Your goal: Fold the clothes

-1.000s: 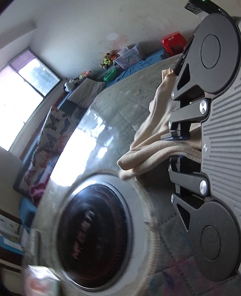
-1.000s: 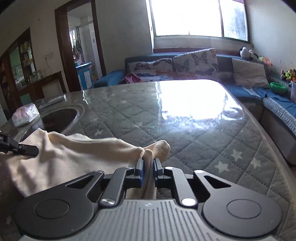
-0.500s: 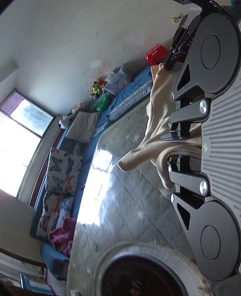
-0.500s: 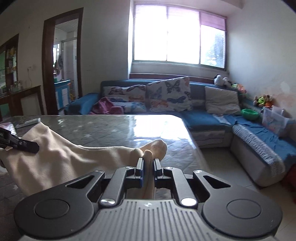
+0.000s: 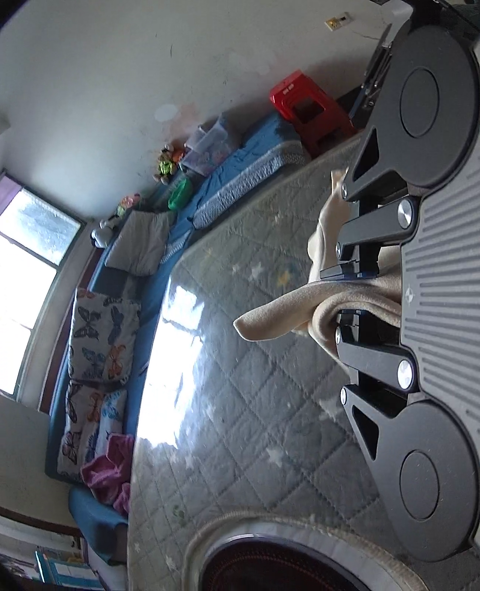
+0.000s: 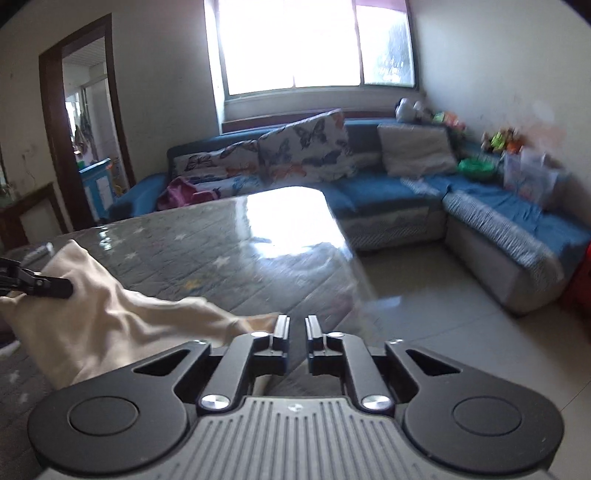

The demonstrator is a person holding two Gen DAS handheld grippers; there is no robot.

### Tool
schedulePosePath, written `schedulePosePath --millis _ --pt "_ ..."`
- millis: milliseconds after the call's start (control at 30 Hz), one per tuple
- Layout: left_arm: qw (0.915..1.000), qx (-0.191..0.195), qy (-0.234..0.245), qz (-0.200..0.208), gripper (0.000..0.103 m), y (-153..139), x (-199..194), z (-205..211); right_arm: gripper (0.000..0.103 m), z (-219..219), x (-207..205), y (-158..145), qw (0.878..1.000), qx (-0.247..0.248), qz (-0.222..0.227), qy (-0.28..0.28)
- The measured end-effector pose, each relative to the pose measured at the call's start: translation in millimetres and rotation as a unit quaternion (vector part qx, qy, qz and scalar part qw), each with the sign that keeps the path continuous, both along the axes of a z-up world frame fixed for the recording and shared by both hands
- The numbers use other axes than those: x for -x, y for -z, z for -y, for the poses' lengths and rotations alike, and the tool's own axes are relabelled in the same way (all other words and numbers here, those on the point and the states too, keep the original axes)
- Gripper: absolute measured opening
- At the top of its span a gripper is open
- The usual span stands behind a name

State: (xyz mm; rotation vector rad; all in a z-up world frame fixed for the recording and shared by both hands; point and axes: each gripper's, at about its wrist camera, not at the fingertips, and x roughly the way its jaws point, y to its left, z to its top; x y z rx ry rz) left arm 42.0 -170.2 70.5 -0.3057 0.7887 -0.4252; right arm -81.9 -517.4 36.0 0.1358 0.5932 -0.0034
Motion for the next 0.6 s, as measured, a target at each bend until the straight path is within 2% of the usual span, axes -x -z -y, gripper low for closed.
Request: schedulePosePath --millis 67,133,267,333,367,400,433,600 --pt "1.0 -0.006 -0.002 -0.003 0.015 2.9 -0.5 -2.8 0.024 -2.2 -3.8 8.2 1.0 -0.011 -0.006 -0.003" --pt "0.9999 -0.012 -0.004 -0.003 0.015 5.0 -0.1 -4.0 0.033 -4.4 -7.6 16.4 1.0 -0.021 -0.012 -0.005" --pt "0.9996 -0.026 -0.002 0.003 0.015 9.0 0.3 -2.1 0.037 -8.8 -15.2 32.8 0.999 -0.042 -0.025 -0.011" --pt "0.9997 -0.025 0.001 0.0 0.015 10.4 0.3 -2.1 0.031 -11.0 -19.0 41.0 0.998 -0.053 -0.031 -0.014" --pt "0.9997 -0.025 0.0 0.0 0.015 10.6 0.2 -2.0 0.025 -12.1 -20.9 45.2 0.998 -0.058 -0.034 -0.015" --pt "0.9997 -0.023 0.001 0.0 0.015 9.8 0.4 -1.8 0.015 -13.9 -21.4 44.8 0.998 -0.059 -0.033 -0.016" --pt "0.9998 -0.021 0.002 0.0 0.015 9.0 0.5 -1.5 0.01 -15.9 -21.4 42.5 0.998 -0.058 -0.03 -0.017" --pt "0.9997 -0.013 0.017 0.01 0.015 -0.2 3.1 5.3 0.008 -20.3 -8.5 19.6 1.0 -0.02 0.012 -0.019"
